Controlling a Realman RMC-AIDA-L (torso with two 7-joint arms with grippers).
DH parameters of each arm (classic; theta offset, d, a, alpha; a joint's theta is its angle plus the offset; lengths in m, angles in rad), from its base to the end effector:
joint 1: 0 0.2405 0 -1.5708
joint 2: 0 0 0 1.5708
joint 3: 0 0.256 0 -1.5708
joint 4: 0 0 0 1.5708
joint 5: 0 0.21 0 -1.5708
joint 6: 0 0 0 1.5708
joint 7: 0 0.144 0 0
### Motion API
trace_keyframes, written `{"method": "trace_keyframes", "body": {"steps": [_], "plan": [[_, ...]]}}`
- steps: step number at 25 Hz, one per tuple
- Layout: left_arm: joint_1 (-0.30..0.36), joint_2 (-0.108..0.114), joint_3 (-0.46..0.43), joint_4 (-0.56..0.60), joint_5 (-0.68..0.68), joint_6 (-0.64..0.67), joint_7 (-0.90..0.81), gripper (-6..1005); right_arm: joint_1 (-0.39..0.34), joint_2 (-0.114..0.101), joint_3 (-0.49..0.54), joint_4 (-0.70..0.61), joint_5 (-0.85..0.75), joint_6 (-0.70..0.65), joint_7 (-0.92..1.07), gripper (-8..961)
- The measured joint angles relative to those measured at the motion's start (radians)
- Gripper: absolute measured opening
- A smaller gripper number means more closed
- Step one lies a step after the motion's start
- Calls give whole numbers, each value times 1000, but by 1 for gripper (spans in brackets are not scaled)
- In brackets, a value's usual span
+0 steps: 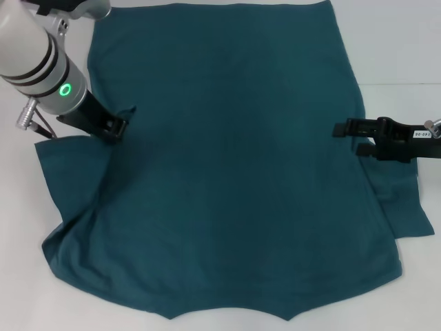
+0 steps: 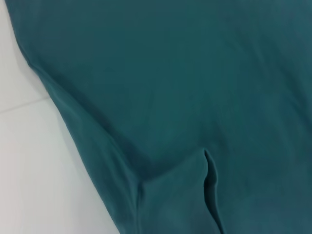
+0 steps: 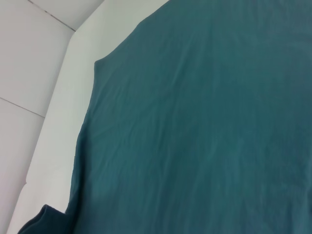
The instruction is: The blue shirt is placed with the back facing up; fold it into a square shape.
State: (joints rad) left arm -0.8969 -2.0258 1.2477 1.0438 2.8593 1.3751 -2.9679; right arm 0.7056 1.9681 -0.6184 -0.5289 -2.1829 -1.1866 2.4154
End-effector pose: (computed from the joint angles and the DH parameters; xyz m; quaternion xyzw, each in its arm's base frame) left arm -0.1664 0.4373 0.0296 -0.8041 -0.4624 0.1624 0.3365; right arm 0.2813 0.4076 0.0302 -0.7075 0.6470 0.2199 0.1803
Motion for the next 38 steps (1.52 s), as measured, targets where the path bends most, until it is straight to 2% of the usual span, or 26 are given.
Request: {"method": "trace_keyframes", "body": {"steps": [4, 15, 22, 27, 38], "plan": [[-18, -1, -24, -24, 0, 18, -10, 52, 0, 0, -3, 12, 0, 4, 2, 883], [-74, -17, -188, -105, -1, 46, -11, 58, 3, 0, -9, 26, -6, 14, 8, 884], [-110, -4, -316, -222, -1, 13, -11, 63, 3, 0, -9, 26, -6, 15, 8, 884], [-104, 1, -366, -280, -2, -29, -11, 66, 1, 0, -5, 26, -2, 21, 8, 885], [-76, -15, -417, -295, -8, -74, -10, 73, 6, -2, -6, 26, -1, 27, 8, 886]]}}
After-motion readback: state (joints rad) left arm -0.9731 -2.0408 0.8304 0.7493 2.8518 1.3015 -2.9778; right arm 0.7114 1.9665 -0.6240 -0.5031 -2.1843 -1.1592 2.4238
